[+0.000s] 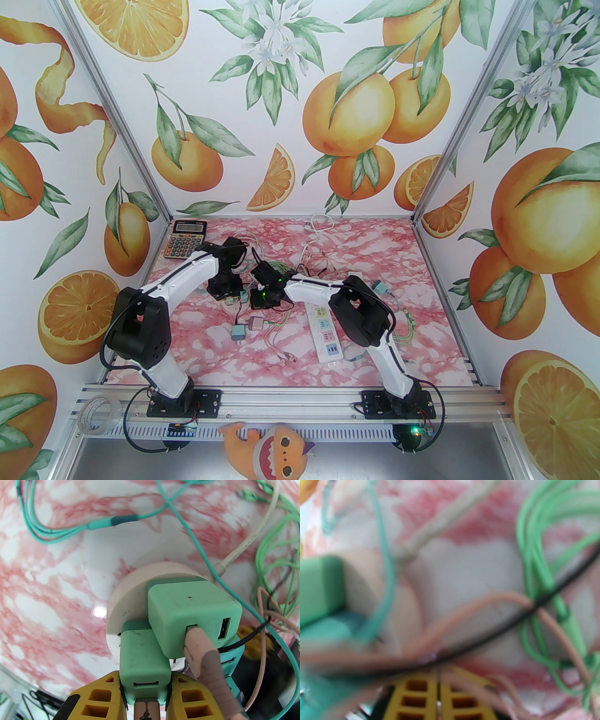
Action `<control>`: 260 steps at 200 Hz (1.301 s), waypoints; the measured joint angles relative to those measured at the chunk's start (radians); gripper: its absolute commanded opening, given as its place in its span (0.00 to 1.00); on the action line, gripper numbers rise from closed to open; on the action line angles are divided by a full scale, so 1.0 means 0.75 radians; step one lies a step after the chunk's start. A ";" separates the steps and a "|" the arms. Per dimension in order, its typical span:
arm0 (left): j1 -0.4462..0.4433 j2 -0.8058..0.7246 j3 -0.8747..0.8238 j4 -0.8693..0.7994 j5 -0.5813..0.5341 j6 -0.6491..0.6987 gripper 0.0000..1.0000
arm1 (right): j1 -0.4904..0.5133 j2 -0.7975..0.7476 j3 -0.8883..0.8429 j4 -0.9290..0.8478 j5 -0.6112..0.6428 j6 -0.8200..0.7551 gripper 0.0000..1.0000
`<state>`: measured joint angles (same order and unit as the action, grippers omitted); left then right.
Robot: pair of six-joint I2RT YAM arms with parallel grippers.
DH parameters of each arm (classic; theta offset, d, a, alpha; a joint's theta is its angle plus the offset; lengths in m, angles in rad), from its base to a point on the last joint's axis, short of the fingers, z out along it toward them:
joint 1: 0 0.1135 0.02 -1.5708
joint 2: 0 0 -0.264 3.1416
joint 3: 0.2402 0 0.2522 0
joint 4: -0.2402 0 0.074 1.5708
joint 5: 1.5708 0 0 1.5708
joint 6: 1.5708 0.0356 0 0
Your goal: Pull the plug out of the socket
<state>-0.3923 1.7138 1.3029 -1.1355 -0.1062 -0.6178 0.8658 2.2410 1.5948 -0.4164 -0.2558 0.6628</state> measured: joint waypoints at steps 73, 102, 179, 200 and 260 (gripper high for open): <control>0.054 -0.004 -0.026 0.010 0.050 -0.027 0.05 | 0.007 -0.025 -0.028 0.026 0.017 -0.022 0.20; 0.106 -0.034 -0.071 0.070 0.111 -0.102 0.05 | 0.006 -0.080 -0.082 0.008 0.019 -0.044 0.29; 0.115 -0.009 -0.072 0.165 0.157 -0.433 0.02 | -0.061 -0.201 -0.228 0.218 -0.020 0.071 0.42; 0.115 -0.009 -0.072 0.189 0.165 -0.521 0.02 | -0.061 -0.194 -0.240 0.329 -0.052 0.160 0.43; 0.116 0.010 -0.056 0.219 0.177 -0.627 0.02 | -0.046 -0.099 -0.240 0.509 -0.092 0.349 0.48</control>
<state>-0.3050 1.7214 1.2606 -0.9710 0.0265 -1.0878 0.8310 2.1670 1.4151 -0.0349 -0.3248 0.9249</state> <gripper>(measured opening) 0.269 0.469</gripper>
